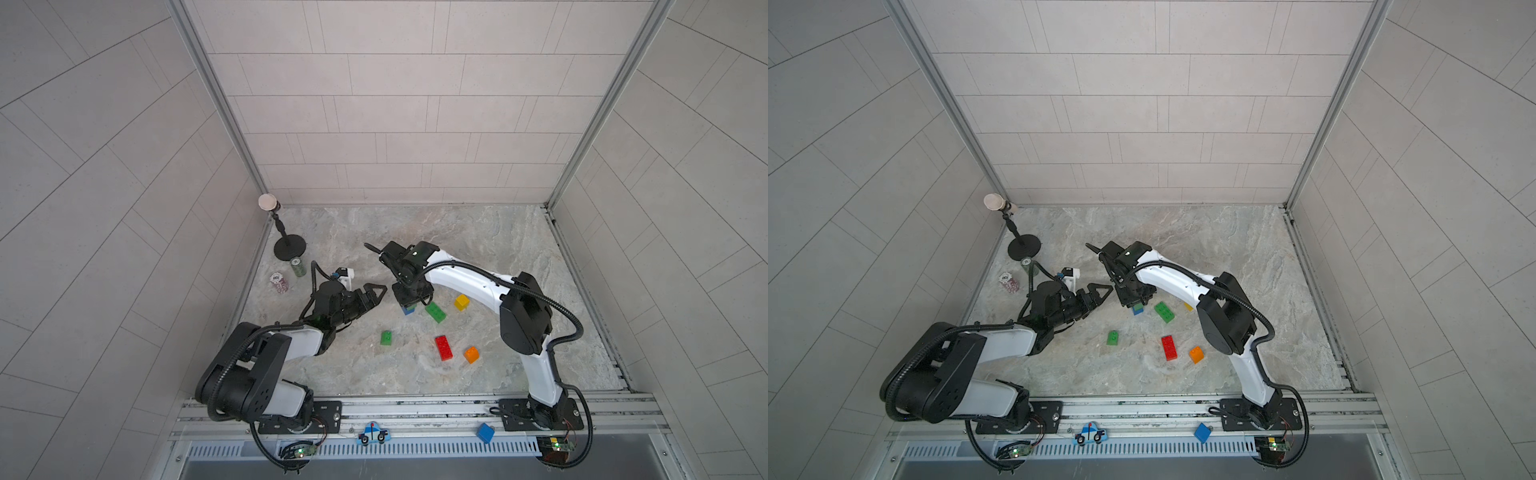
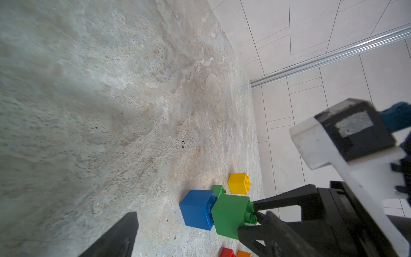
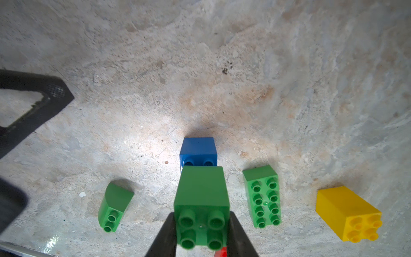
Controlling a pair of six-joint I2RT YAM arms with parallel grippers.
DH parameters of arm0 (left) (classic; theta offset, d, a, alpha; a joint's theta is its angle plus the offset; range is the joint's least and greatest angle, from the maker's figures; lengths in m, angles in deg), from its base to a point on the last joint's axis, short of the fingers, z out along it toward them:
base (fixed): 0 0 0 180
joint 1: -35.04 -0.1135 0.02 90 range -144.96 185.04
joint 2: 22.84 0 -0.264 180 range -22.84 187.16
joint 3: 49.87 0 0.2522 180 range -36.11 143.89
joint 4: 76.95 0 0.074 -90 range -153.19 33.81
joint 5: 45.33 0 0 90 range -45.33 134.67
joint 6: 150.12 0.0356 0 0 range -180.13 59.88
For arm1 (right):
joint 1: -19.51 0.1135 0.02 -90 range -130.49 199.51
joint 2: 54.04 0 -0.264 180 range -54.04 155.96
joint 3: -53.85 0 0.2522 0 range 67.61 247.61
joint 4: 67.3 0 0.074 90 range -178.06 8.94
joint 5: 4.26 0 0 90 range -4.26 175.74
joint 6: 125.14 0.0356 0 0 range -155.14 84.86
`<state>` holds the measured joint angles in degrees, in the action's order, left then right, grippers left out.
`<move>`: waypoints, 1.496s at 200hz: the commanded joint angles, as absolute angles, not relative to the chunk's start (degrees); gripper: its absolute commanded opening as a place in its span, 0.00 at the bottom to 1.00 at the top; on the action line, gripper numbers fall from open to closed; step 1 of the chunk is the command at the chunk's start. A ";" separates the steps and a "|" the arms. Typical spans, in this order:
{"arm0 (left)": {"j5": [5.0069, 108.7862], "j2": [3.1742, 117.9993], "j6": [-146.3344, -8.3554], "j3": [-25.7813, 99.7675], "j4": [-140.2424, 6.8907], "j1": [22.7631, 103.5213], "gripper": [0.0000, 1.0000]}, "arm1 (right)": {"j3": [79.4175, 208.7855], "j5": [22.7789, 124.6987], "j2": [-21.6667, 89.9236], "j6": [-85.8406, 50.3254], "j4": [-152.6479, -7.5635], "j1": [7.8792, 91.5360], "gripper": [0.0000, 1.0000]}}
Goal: Assemble a fork with lego
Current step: Assemble the lego brick with the lego brick.
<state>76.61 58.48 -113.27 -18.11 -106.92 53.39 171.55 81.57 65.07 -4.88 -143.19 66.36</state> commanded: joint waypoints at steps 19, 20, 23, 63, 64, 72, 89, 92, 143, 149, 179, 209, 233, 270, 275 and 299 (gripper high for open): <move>77.61 58.57 -113.22 -17.63 -108.28 53.15 0.92 | 172.29 80.04 66.61 -4.37 -143.90 65.91 0.10; 77.62 58.56 -113.22 -17.64 -108.28 53.19 0.92 | 172.33 79.99 66.63 -4.38 -143.90 65.87 0.10; 77.59 58.55 -113.24 -17.63 -108.28 53.22 0.92 | 172.37 79.88 66.68 -4.38 -143.82 65.83 0.10; 77.71 58.54 -113.04 -17.57 -108.02 53.23 0.92 | 172.11 79.41 67.42 -4.45 -143.46 65.32 0.10; 77.71 58.54 -113.04 -17.57 -107.97 53.19 0.92 | 172.11 79.41 67.42 -4.46 -143.46 65.35 0.10; 77.79 58.59 -113.03 -17.57 -108.02 53.22 0.92 | 172.05 79.56 67.67 -4.55 -143.47 65.21 0.10; 77.83 58.54 -112.95 -17.49 -108.01 53.19 0.92 | 171.94 79.04 68.21 -4.70 -143.46 64.95 0.10; 77.88 58.59 -112.95 -17.55 -107.87 53.17 0.92 | 171.94 78.87 68.34 -4.73 -143.46 64.91 0.10; 77.90 58.27 -112.61 -17.63 -107.42 53.32 0.92 | 172.53 78.29 71.65 -5.87 -145.51 64.68 0.10; 77.95 58.19 -112.51 -17.68 -107.39 53.15 0.92 | 172.62 78.29 72.15 -5.93 -145.78 64.70 0.10; 77.47 57.43 -112.63 -18.40 -107.34 53.17 0.92 | 172.64 78.39 74.30 -6.48 -146.35 64.74 0.09; 76.37 56.28 -112.51 -19.06 -107.08 53.23 0.92 | 173.71 77.24 77.58 -9.11 -147.55 64.93 0.08; 76.56 55.04 -112.17 -20.70 -106.62 53.19 0.92 | 174.81 77.91 78.26 -16.00 -148.94 65.09 0.03; 76.10 52.12 -110.08 -22.13 -103.93 53.23 0.92 | 176.66 76.72 78.34 -32.09 -150.84 65.03 0.04; 76.05 51.75 -109.84 -22.25 -103.41 53.17 0.92 | 177.05 76.90 78.57 -33.20 -151.55 65.00 0.05; 75.62 49.53 -109.44 -22.88 -101.51 53.15 0.92 | 178.29 77.33 78.92 -34.63 -152.56 64.87 0.11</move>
<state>76.33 52.03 -110.87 -21.94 -103.47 53.41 180.88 77.27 72.24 -27.57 -148.89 64.76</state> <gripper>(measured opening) 0.916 0.343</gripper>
